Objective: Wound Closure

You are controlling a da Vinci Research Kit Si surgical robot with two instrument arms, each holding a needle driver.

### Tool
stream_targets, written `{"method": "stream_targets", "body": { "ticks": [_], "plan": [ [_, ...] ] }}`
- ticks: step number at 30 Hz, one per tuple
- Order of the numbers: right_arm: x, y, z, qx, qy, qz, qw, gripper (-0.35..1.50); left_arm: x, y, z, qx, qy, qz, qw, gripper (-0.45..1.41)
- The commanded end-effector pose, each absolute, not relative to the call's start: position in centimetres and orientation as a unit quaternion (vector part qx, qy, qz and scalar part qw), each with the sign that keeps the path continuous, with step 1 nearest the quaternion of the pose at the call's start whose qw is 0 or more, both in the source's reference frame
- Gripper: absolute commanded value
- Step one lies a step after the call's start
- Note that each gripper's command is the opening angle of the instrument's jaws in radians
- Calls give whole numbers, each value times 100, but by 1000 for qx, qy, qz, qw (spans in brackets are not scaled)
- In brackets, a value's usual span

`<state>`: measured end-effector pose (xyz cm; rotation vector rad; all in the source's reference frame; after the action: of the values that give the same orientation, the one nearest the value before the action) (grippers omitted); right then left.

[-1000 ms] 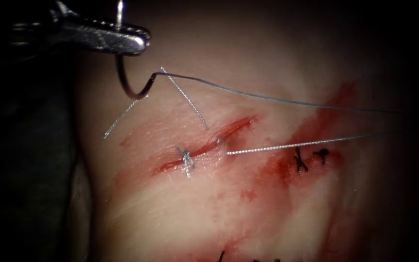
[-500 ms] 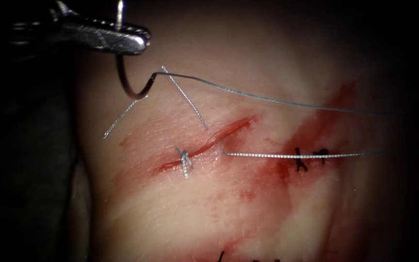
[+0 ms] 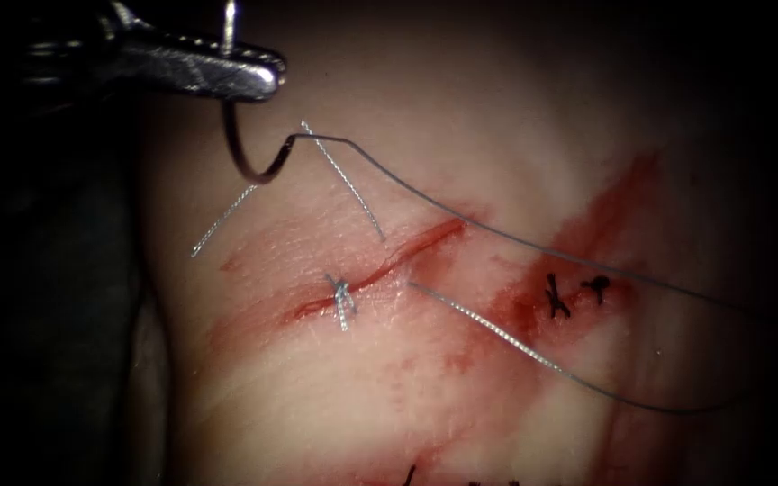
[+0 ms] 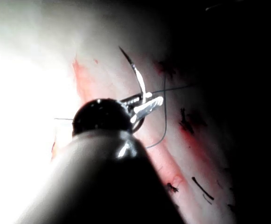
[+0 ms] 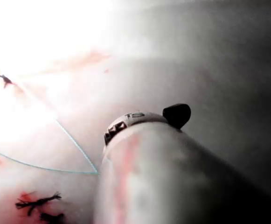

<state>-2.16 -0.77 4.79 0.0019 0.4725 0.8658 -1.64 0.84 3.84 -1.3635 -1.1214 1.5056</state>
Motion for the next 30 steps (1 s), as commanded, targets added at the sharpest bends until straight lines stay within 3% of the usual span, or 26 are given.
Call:
{"method": "stream_targets", "body": {
  "ticks": [1, 2, 3, 4, 5, 6, 7, 8, 9, 10, 11, 12, 22, 24, 25, 27, 29, 30],
  "plan": [
    [-145, -91, 469, 40, 265, 385, 883, 51, -169, 85, 389, -539, -442, 595, 399, -45],
    [-145, -91, 469, 40, 265, 385, 883, 51, -169, 85, 389, -539, -442, 595, 399, -45],
    [-123, -94, 467, 54, 278, 375, 883, 28, -169, 85, 389, -539, -442, 595, 399, -45],
    [-107, -97, 466, 62, 286, 367, 883, 24, -169, 85, 389, -539, -441, 595, 400, -45],
    [-92, -99, 466, 64, 292, 354, 887, 26, -169, 85, 389, -539, -441, 595, 400, -45],
    [-71, -102, 465, 66, 300, 342, 888, 41, -169, 85, 389, -539, -441, 595, 400, -45],
    [-44, -106, 463, 69, 315, 328, 888, 34, -169, 85, 389, -539, -440, 595, 402, -45],
    [-44, -106, 463, 69, 315, 328, 888, 34, -169, 85, 389, -539, -440, 595, 402, -45],
    [-14, -110, 461, 73, 330, 313, 887, 38, -169, 85, 390, -539, -440, 595, 402, -45],
    [-2, -112, 461, 75, 337, 307, 887, 53, -169, 85, 390, -539, -440, 595, 402, -45],
    [-2, -112, 461, 75, 337, 307, 887, 53, -169, 85, 390, -539, -440, 595, 402, -45],
    [22, -117, 458, 77, 357, 290, 885, 38, -169, 85, 390, -539, -440, 595, 402, -45],
    [115, -155, 458, 107, 399, 237, 879, 38, -169, 85, 390, -539, -440, 595, 402, -45],
    [148, -161, 458, 113, 410, 216, 879, 60, -169, 85, 390, -539, -440, 595, 402, -45],
    [154, -162, 457, 113, 414, 212, 878, 58, -169, 85, 390, -539, -439, 595, 402, -45],
    [190, -168, 453, 115, 415, 222, 875, 29, -170, 84, 391, -539, -439, 596, 402, -45],
    [198, -170, 452, 117, 414, 231, 872, 29, -170, 84, 391, -539, -439, 596, 402, -45],
    [217, -173, 453, 129, 409, 264, 864, -1, -170, 84, 391, -540, -439, 596, 402, -45]
  ]
}}
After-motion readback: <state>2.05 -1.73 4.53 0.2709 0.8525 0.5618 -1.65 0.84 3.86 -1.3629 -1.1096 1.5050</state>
